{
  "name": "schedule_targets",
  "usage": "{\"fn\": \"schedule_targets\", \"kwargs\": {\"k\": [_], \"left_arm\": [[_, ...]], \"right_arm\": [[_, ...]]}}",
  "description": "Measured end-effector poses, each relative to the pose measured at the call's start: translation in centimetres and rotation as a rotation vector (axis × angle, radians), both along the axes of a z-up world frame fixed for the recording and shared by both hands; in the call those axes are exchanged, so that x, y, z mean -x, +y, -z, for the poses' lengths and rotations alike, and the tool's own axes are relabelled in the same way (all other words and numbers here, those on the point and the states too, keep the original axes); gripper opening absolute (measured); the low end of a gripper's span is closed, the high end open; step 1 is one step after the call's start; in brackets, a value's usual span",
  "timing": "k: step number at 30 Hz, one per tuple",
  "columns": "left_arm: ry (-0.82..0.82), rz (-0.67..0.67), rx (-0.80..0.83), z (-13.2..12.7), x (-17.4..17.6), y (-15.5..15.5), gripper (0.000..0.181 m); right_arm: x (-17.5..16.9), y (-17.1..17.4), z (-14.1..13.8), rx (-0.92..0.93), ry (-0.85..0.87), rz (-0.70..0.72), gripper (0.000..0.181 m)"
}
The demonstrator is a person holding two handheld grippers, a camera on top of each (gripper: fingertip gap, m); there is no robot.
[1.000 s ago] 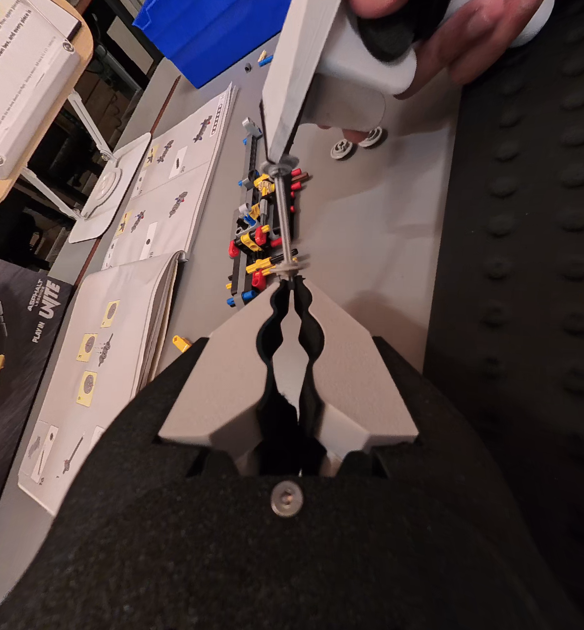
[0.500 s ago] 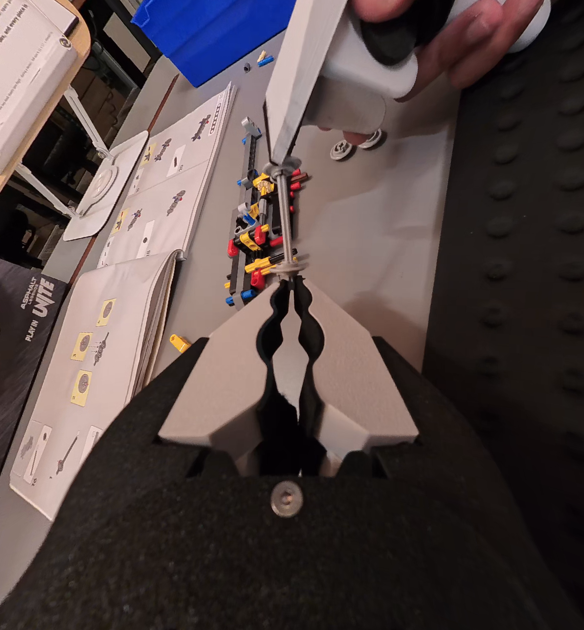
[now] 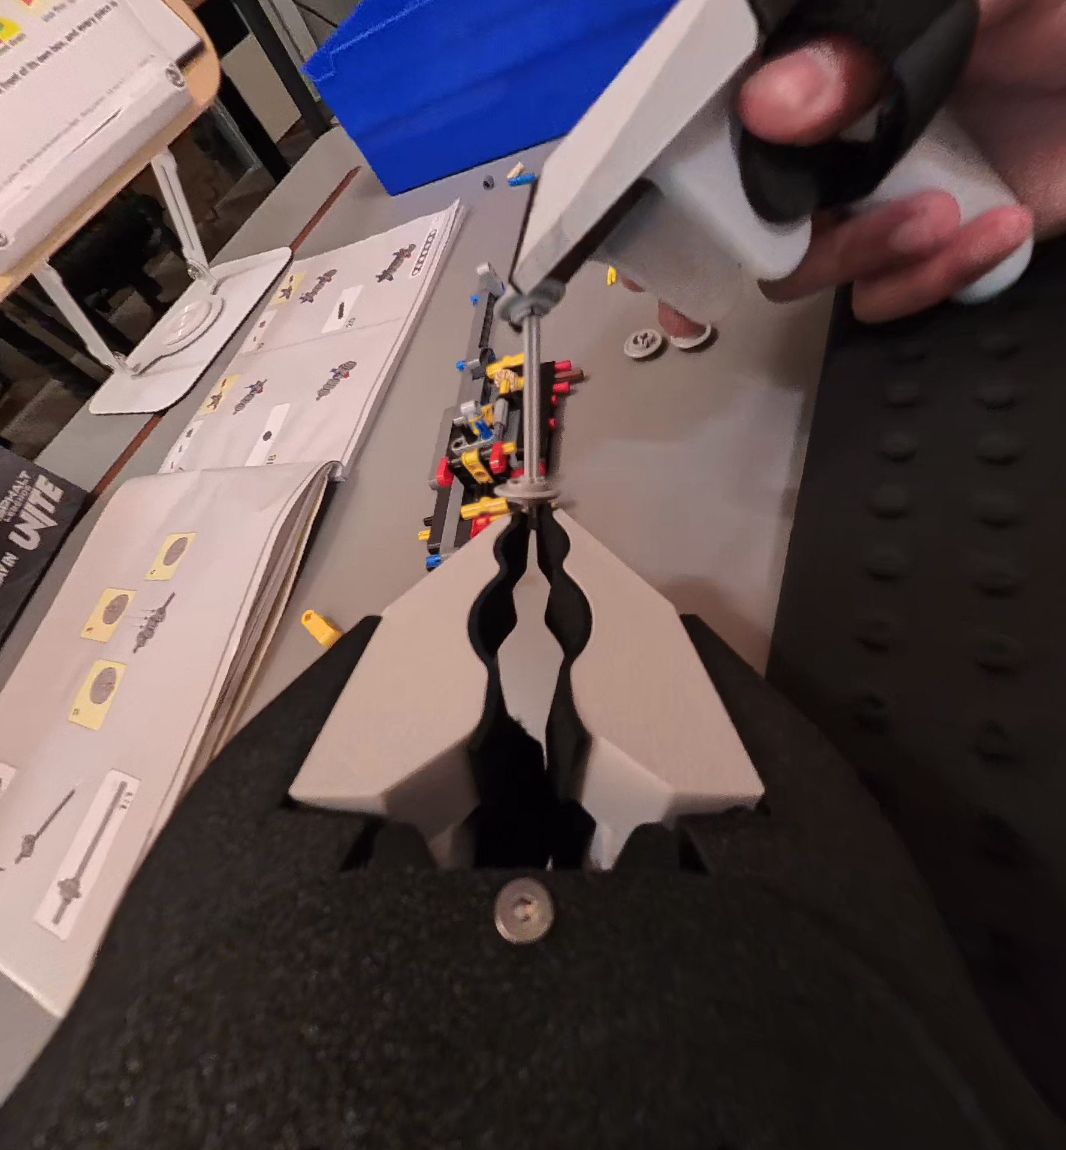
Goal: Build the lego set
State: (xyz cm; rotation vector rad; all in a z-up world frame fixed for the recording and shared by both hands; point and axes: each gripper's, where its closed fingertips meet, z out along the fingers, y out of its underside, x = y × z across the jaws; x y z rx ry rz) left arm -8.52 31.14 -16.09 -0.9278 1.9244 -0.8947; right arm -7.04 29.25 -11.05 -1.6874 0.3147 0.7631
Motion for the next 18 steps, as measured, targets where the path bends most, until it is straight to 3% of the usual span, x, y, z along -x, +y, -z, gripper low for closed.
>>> {"fn": "schedule_targets", "kwargs": {"k": [4,7,9,14,18], "left_arm": [[-0.016,-0.019,0.12,-1.1,-0.1,0.3,0.001],[-0.046,-0.023,0.206,-2.3,-0.2,0.4,0.001],[-0.035,-0.034,0.127,-1.5,-0.2,0.5,0.001],[-0.024,-0.071,0.063,-0.8,0.0,1.7,0.001],[-0.059,-0.095,-0.153,-0.2,-0.1,2.3,0.001]], "right_arm": [[-0.2,0.7,-1.0,-0.078,-0.063,0.083,0.017],[1.3,1.4,-0.3,-0.035,-0.097,0.032,0.017],[0.4,1.5,-0.9,-0.066,-0.155,0.099,0.016],[-0.3,1.0,-0.7,-0.046,-0.118,0.028,0.017],[-0.7,0.2,-0.3,-0.015,-0.24,-0.046,0.017]]}}
